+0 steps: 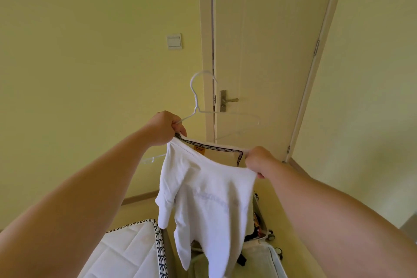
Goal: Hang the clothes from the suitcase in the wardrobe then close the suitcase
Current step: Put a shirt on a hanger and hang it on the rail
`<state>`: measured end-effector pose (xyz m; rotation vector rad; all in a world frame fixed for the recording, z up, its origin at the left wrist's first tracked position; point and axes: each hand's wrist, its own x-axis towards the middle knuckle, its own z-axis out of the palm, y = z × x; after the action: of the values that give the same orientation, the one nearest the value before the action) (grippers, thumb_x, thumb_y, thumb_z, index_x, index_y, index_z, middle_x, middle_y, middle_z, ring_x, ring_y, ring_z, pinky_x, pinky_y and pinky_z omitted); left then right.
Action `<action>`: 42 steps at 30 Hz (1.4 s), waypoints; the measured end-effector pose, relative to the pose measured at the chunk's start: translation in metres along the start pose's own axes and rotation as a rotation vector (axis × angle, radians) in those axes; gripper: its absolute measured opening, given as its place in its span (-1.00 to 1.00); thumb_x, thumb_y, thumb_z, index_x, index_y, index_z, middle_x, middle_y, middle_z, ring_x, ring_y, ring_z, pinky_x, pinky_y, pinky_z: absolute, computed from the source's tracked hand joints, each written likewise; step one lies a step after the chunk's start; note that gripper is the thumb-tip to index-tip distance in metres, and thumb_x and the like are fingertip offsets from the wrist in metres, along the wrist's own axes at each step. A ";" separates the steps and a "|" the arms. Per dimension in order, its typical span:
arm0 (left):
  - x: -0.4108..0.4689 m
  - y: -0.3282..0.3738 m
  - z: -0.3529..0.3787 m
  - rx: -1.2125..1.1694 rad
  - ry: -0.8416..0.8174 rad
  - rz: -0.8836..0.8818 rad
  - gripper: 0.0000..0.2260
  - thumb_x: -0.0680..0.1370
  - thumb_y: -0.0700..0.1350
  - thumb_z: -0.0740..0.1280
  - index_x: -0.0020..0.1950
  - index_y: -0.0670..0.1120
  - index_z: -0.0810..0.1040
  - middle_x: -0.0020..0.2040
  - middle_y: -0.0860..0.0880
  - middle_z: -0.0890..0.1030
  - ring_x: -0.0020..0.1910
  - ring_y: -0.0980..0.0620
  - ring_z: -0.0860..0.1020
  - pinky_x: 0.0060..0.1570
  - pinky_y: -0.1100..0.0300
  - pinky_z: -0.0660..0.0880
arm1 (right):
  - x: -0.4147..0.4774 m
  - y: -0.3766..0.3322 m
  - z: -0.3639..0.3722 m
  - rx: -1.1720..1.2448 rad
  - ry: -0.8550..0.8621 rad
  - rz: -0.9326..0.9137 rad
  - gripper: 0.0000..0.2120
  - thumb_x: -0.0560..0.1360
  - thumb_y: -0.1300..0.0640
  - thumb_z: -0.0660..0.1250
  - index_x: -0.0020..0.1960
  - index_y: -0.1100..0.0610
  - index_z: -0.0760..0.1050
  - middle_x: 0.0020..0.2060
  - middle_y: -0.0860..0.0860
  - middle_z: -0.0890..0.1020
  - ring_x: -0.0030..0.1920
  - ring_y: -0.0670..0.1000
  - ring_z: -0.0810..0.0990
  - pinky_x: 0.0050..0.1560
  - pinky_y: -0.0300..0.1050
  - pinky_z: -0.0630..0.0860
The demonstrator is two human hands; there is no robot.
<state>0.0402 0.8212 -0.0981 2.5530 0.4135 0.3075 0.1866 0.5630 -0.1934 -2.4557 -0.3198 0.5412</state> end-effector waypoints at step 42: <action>-0.017 -0.010 -0.034 0.370 -0.434 0.096 -0.74 0.25 -0.42 0.05 -0.44 -0.05 0.24 -0.47 -0.02 0.49 -0.47 0.05 0.27 -0.40 0.22 0.21 | 0.017 0.014 -0.010 -0.055 -0.086 -0.153 -0.60 0.53 0.40 0.22 0.25 0.11 0.63 -0.18 0.04 0.58 -0.31 -0.04 0.45 -0.32 -0.23 0.38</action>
<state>0.0118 0.8391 -0.0773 2.8984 0.1937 -0.3183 0.2076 0.5523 -0.1994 -2.4392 -0.5598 0.5797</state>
